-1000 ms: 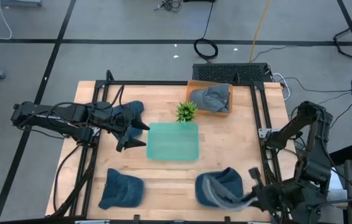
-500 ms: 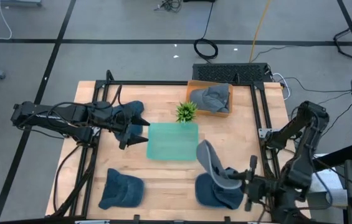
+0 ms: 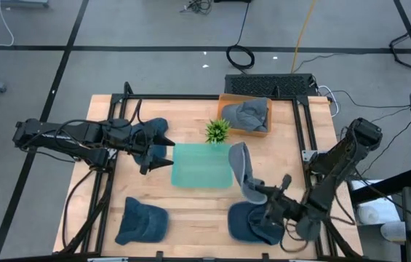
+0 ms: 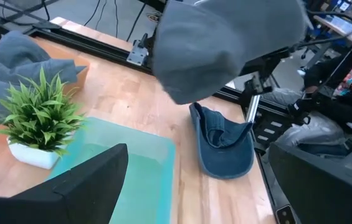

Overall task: Pick & Place hat
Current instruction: Put the gray cap into the orange bin

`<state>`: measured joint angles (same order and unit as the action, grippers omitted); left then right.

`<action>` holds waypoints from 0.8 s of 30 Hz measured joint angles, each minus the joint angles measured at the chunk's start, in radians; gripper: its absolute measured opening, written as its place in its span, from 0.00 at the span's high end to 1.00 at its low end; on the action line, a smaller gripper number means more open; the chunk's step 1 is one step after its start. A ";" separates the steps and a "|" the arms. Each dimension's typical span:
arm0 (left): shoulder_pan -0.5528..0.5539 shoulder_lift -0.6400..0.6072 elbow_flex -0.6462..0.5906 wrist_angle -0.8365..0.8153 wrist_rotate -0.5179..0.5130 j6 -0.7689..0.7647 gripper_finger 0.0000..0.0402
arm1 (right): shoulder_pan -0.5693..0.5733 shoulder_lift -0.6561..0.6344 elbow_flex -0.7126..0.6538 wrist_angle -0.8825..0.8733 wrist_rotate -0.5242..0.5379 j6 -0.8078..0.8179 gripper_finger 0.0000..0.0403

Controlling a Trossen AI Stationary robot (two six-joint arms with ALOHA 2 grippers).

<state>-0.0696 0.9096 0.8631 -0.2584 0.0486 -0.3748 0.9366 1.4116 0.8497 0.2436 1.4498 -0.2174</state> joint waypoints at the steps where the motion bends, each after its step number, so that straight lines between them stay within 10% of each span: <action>1: 0.000 0.000 0.000 0.000 0.000 0.008 0.02 | -0.016 0.000 -0.030 0.069 -0.025 -0.041 0.97; 14: 0.000 0.000 0.000 0.001 -0.009 0.103 0.02 | -0.199 0.000 -0.314 0.977 -0.468 -0.605 0.97; 24: 0.010 0.000 0.000 0.047 -0.088 0.343 0.02 | -0.426 0.000 -0.328 1.098 -0.790 -0.662 0.97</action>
<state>-0.0599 0.9096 0.8631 -0.2114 -0.0395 -0.0319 0.5110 1.4113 0.5213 1.3417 0.6595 -0.8793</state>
